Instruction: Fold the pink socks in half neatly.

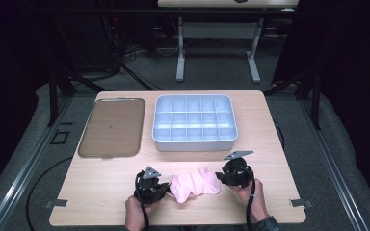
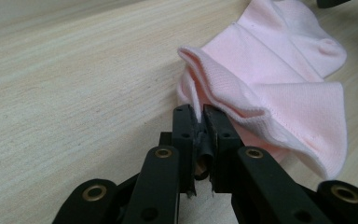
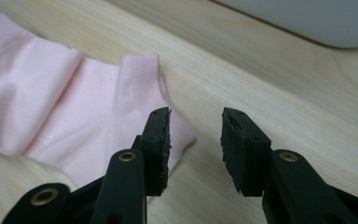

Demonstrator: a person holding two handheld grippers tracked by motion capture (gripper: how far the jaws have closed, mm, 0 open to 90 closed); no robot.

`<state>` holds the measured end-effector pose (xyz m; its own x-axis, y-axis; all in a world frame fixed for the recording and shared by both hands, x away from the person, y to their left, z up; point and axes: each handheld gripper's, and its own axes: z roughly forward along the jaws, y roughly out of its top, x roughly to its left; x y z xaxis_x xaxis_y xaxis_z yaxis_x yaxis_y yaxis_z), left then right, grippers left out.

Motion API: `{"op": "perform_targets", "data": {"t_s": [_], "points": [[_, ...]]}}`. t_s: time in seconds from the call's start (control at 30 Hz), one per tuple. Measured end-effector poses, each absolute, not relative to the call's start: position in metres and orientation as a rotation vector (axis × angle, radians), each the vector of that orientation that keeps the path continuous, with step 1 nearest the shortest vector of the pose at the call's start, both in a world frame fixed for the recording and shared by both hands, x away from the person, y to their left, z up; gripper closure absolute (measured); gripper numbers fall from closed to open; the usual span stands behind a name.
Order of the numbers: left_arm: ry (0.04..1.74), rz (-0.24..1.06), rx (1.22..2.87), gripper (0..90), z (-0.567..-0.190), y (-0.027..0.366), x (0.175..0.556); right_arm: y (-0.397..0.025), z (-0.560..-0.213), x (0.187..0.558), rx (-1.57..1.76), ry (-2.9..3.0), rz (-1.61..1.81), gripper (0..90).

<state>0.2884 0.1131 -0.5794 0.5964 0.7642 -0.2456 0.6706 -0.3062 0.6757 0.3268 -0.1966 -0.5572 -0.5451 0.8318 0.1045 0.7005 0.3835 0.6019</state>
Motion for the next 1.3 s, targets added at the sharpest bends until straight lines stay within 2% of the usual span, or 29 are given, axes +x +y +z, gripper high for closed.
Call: {"op": "perform_targets", "data": {"t_s": [0.2,0.3,0.33,0.37,0.43,0.93,1.1,1.3], "points": [[1.128,0.157,2.059,83.6,-0.579,0.113,0.288,-0.194,-0.566,0.328,1.368,2.459,0.898,68.7],[1.123,0.161,2.062,83.6,-0.579,0.113,0.288,-0.194,-0.567,0.328,1.373,2.46,0.917,79.5],[1.123,0.161,2.062,83.7,-0.579,0.113,0.288,-0.194,-0.567,0.328,1.373,2.46,0.917,79.5],[1.123,0.161,2.063,83.8,-0.579,0.113,0.288,-0.195,-0.568,0.327,1.373,2.473,0.924,83.9],[1.123,0.165,2.062,83.9,-0.579,0.113,0.288,-0.195,-0.567,0.326,1.385,2.466,0.939,87.3],[1.124,0.166,2.06,84.2,-0.579,0.113,0.288,-0.178,-0.521,0.303,1.23,2.446,1.072,89.1],[1.128,0.166,2.056,84.3,-0.579,0.112,0.288,-0.154,-0.505,0.294,1.114,2.489,1.105,89.3],[1.132,0.164,2.053,84.4,-0.579,0.112,0.287,-0.123,-0.505,0.291,0.994,2.576,1.084,89.3]]}}
